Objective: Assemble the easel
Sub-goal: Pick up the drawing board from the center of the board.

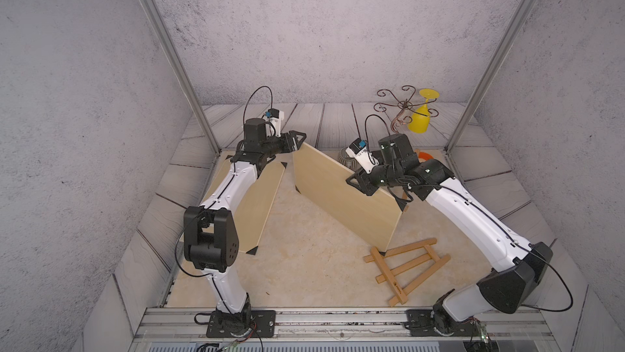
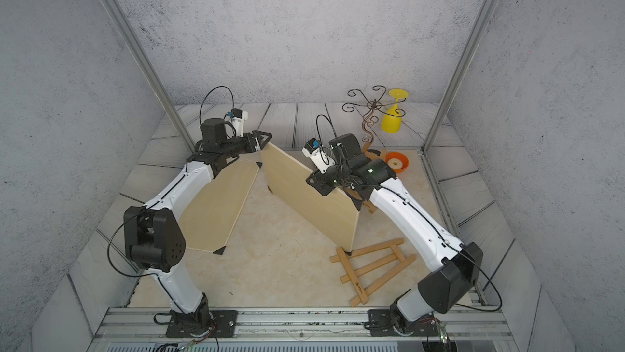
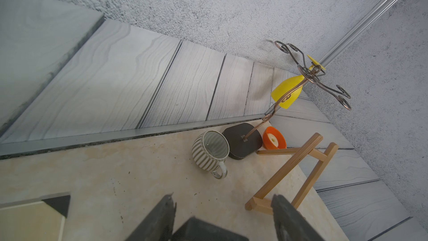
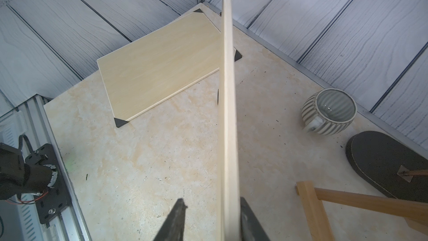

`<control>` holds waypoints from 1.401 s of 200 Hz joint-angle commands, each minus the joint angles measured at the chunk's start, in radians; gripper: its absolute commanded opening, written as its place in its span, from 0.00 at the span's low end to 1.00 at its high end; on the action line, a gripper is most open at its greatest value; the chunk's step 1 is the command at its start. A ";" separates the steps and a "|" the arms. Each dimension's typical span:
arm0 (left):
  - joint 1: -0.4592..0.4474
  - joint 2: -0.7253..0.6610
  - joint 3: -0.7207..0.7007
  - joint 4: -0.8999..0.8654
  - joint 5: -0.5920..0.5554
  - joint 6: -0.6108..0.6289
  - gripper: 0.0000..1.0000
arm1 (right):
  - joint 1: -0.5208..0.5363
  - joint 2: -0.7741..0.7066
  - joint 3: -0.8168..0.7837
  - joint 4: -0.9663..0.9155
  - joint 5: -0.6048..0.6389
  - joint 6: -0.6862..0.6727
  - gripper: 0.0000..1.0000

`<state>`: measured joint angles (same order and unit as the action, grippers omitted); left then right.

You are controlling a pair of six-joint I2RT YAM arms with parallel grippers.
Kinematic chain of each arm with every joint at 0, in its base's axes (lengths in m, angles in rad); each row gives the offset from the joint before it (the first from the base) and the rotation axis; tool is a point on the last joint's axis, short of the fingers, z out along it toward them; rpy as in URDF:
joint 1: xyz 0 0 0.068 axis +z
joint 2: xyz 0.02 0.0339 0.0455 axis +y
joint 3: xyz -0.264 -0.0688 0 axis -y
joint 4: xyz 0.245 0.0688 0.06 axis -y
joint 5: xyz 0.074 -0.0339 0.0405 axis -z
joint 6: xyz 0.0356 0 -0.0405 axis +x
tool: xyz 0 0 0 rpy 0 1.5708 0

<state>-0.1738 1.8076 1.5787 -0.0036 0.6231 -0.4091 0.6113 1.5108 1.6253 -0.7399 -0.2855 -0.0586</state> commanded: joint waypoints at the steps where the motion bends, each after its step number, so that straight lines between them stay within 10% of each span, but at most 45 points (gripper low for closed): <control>1: -0.018 0.024 0.007 -0.094 -0.014 0.021 0.67 | 0.009 -0.023 -0.024 -0.069 0.014 0.022 0.39; 112: -0.017 -0.001 -0.067 -0.149 -0.084 0.061 0.60 | 0.008 -0.122 -0.048 -0.248 0.103 0.094 0.47; 223: -0.017 -0.036 -0.103 -0.066 -0.062 0.001 0.60 | 0.007 -0.109 0.000 -0.292 0.144 0.030 0.00; 280: -0.012 -0.122 -0.102 -0.050 -0.154 -0.004 0.64 | -0.001 -0.125 0.043 -0.151 0.171 -0.055 0.00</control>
<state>-0.1837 1.7317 1.4971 0.0067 0.5270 -0.4206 0.6197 1.4021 1.6135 -0.9947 -0.1619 -0.0422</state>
